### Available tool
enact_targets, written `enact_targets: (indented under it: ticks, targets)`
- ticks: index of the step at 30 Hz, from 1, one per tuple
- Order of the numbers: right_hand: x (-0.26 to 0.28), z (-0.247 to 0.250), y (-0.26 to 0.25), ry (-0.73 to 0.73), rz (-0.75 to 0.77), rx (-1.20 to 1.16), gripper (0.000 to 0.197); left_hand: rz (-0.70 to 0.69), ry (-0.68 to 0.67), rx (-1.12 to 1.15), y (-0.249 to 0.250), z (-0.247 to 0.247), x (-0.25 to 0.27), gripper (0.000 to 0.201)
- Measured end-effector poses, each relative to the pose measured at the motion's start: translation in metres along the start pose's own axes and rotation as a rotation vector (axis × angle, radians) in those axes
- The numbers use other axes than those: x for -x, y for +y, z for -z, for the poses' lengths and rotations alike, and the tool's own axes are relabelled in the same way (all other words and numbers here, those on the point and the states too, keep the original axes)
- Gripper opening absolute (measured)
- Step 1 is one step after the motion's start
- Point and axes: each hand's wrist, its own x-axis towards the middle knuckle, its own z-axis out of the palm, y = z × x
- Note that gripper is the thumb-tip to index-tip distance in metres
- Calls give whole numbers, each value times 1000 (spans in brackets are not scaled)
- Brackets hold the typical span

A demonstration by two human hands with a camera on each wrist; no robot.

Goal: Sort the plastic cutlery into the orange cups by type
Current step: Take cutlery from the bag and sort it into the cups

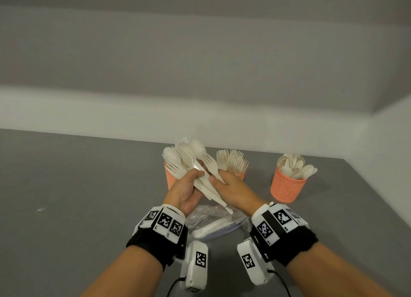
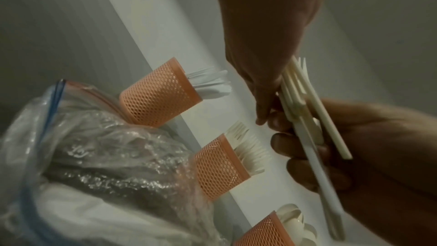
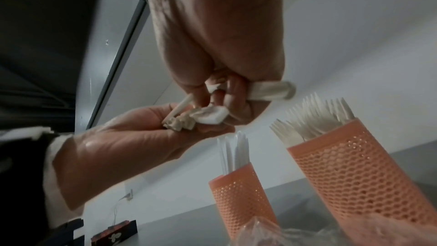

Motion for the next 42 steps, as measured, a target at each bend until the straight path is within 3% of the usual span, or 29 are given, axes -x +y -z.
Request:
enact_targets:
  ticks: [5,9,15,17,19,21,25,29,31,34,39,42]
  targets:
    - [1,-2,4,-18,-71,-146,34,6,-68,6,3,-1,3,34]
    - [0,-1,2,-61,-277,-442,29,44,-134,64,8,1,3,35]
    - [-4,6,0,-389,-408,-544,32,187,-211,31,7,4,6,31]
    - [-3,10,-3,-450,-432,-588,28,201,-233,29,5,7,5,38]
    - [-5,9,-2,-442,-453,-553,34,209,-252,31,2,10,3,52]
    - [-9,4,0,-361,-468,-452,49,180,-238,41,0,8,1,41]
    - [-14,-6,4,-179,-323,-93,55,54,-54,83,2,-3,0,37]
    - [-3,1,0,155,60,12,7,0,66,164,14,6,-11,39]
    - [1,7,-1,56,116,60,12,-14,99,233,18,12,-14,40]
    - [2,6,-1,-133,67,198,20,-22,85,289,20,14,-14,40]
    - [2,-2,0,-65,77,178,28,-32,89,307,20,13,-11,37]
    - [6,3,-1,-122,52,114,26,-41,118,379,26,19,-10,31]
